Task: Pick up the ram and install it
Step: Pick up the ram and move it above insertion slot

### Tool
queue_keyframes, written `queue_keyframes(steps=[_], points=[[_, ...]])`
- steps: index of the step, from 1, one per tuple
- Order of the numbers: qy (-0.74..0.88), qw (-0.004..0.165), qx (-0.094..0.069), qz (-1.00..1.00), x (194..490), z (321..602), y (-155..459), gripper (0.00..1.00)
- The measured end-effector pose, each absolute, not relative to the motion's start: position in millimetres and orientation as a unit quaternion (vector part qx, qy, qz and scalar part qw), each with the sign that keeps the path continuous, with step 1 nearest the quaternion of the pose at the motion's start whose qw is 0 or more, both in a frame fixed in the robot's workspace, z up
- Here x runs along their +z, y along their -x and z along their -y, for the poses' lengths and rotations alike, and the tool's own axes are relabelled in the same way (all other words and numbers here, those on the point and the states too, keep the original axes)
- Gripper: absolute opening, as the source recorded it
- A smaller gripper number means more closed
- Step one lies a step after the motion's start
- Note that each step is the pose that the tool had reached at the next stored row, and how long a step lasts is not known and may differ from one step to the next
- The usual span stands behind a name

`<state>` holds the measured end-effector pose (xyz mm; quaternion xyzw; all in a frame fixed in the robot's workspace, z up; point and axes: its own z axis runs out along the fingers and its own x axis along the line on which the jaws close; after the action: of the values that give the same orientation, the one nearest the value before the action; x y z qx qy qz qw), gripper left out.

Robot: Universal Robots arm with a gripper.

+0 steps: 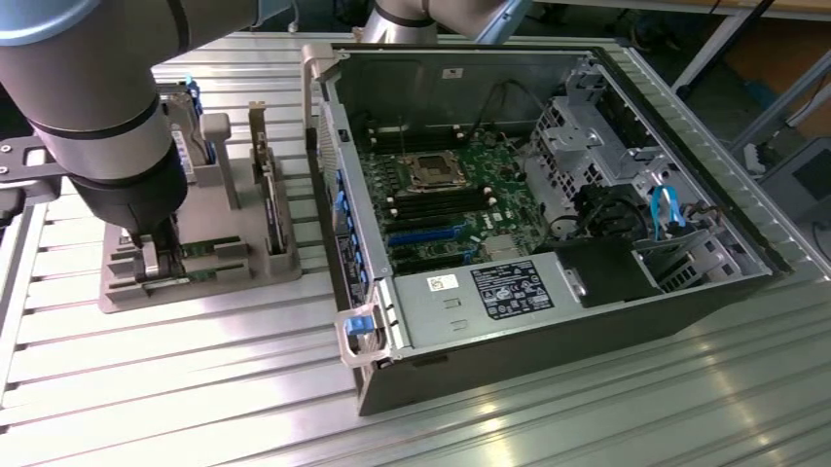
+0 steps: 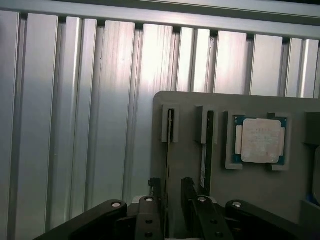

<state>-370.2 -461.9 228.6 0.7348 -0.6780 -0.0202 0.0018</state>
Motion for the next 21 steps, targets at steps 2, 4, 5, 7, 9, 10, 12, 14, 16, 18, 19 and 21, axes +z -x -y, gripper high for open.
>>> queue_keyframes(steps=[2,4,5,7,9,10,12,14,16,18,19,21], points=[[-0.735,0.002,-0.02,0.678,226,462,370,0.3],[-0.735,0.002,-0.02,0.678,223,462,370,0.3],[-0.735,0.002,-0.02,0.678,222,462,370,0.3],[-0.735,0.002,-0.02,0.678,220,463,370,0.3],[-0.735,0.002,-0.02,0.678,219,463,370,0.3],[-0.735,0.002,-0.02,0.678,219,463,368,0.3],[-0.735,0.002,-0.02,0.678,219,463,365,0.3],[-0.735,0.002,-0.021,0.678,219,463,362,0.3],[-0.735,0.002,-0.021,0.678,219,463,359,0.3],[-0.735,0.003,-0.021,0.678,219,463,356,0.3],[-0.735,0.003,-0.021,0.678,219,463,355,0.3],[-0.735,0.003,-0.021,0.678,219,463,351,0.3]])
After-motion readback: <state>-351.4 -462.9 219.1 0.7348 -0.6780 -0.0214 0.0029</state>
